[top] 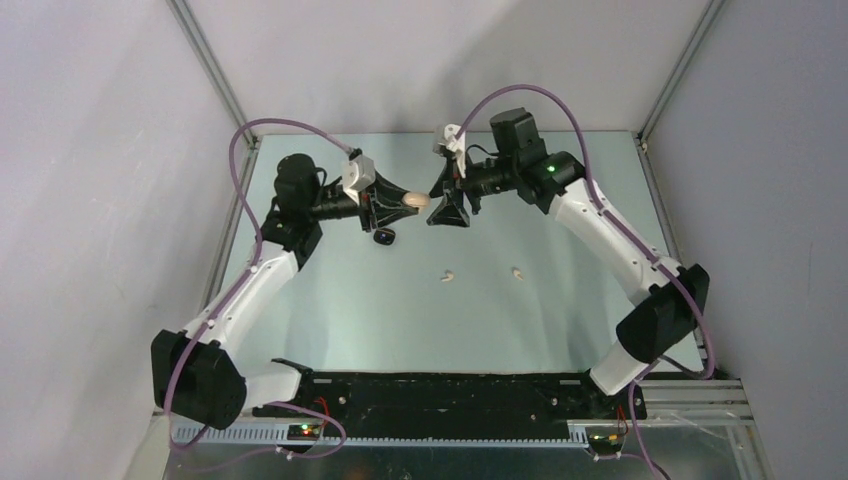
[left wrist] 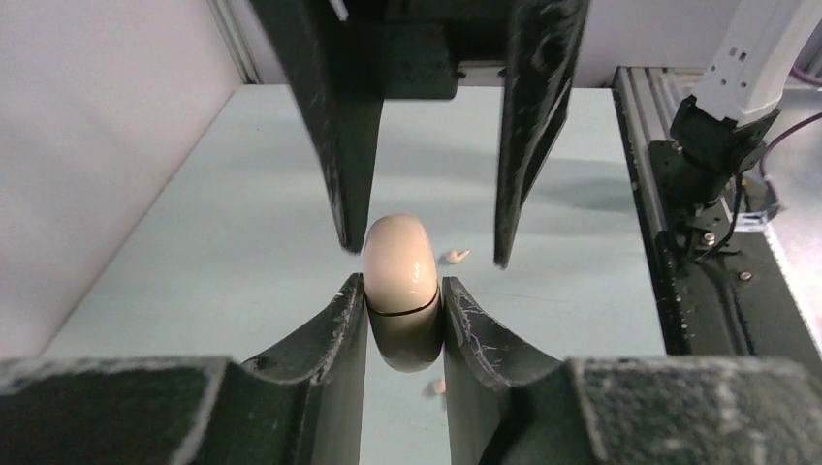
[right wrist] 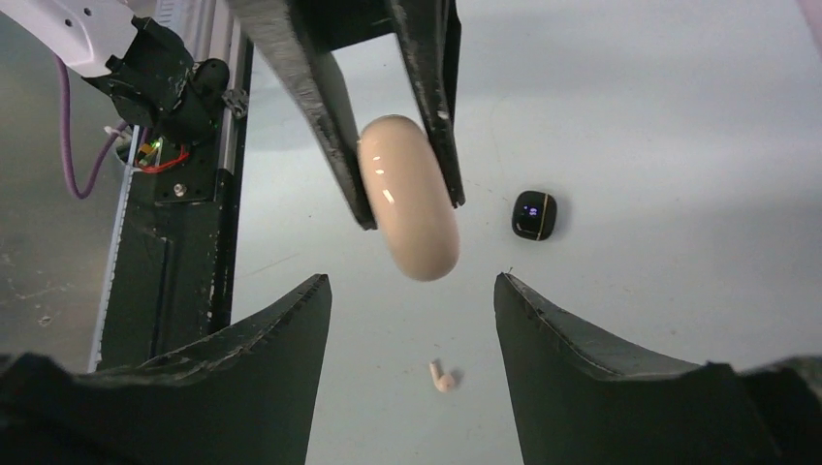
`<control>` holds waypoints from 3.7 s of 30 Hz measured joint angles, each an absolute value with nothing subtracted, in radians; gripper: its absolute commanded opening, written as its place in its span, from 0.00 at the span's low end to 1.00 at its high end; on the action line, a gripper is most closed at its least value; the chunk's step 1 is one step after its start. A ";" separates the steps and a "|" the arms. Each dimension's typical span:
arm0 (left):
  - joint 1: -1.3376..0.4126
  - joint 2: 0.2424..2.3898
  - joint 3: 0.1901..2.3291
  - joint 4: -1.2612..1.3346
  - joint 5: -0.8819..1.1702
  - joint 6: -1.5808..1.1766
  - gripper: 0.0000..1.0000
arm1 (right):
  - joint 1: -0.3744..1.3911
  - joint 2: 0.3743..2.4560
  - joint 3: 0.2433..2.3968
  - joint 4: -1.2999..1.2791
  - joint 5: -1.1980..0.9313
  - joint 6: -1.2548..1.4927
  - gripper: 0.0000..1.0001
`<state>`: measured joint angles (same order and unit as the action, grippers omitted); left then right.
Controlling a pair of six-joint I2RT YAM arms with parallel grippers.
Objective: Insert the wireless bluetooth earbuds into the charging case
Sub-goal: Open the charging case to the charging case, then pick up the left earbud from the center of the board.
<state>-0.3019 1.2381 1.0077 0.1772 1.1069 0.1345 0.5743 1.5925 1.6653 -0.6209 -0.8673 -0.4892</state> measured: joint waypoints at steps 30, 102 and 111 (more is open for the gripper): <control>-0.307 1.229 0.994 0.116 1.054 0.202 0.49 | 0.595 1.680 1.745 -0.616 -0.923 -0.473 0.02; -0.240 1.290 0.991 0.157 1.079 -0.063 0.00 | 0.231 1.497 1.281 -0.883 -0.762 -0.940 0.41; -0.229 1.269 0.961 0.157 1.076 -0.089 0.00 | 0.239 1.750 1.372 -1.111 -0.604 -1.430 0.46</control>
